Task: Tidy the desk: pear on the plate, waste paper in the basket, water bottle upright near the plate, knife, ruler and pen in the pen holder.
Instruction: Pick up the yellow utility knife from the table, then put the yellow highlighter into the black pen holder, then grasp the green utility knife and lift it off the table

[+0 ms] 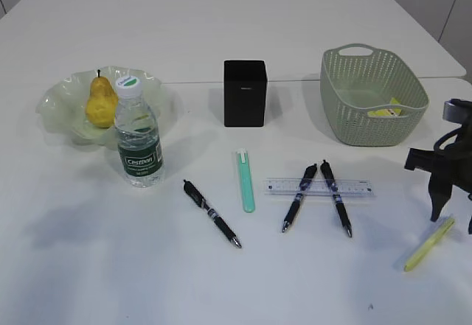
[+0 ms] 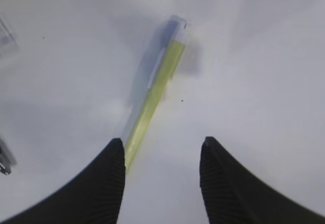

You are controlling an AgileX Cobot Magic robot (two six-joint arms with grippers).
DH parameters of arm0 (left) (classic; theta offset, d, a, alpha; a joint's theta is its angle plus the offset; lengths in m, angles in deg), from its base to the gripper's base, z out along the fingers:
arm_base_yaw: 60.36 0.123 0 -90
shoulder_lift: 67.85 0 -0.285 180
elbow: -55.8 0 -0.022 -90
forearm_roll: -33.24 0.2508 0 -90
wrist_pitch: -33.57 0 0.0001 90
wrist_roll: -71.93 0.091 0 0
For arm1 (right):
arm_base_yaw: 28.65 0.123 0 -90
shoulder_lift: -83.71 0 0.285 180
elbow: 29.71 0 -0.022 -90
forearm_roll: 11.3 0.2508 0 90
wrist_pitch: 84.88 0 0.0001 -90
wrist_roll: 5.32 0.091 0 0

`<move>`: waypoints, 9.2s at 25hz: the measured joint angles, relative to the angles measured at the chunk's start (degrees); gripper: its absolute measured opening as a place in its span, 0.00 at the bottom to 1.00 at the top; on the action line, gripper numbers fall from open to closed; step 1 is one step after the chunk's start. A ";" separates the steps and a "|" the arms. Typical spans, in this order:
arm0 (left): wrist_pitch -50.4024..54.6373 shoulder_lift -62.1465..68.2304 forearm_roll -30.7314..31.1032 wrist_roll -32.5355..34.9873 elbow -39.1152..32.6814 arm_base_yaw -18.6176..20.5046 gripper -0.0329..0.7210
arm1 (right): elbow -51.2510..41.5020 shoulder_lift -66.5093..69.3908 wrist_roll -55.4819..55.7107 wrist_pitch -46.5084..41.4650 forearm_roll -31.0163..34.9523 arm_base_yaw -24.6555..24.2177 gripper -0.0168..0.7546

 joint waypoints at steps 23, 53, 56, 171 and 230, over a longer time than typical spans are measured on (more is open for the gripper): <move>-2.60 0.00 0.13 0.00 0.00 0.00 0.72 | -1.30 4.65 6.27 9.02 3.53 -3.66 0.48; -2.74 0.00 0.68 0.00 0.00 0.00 0.72 | -1.39 8.95 9.55 12.00 3.53 -4.04 0.19; -2.74 0.00 0.68 0.00 0.00 0.00 0.72 | -1.39 8.95 9.57 12.00 3.53 -4.04 0.16; -7.23 0.00 0.72 0.00 0.00 0.00 0.68 | 60.32 37.66 -56.86 36.49 27.73 14.16 0.13; -5.99 0.00 0.85 0.00 0.00 0.00 0.67 | 61.46 31.18 -21.52 -16.23 1.87 26.90 0.34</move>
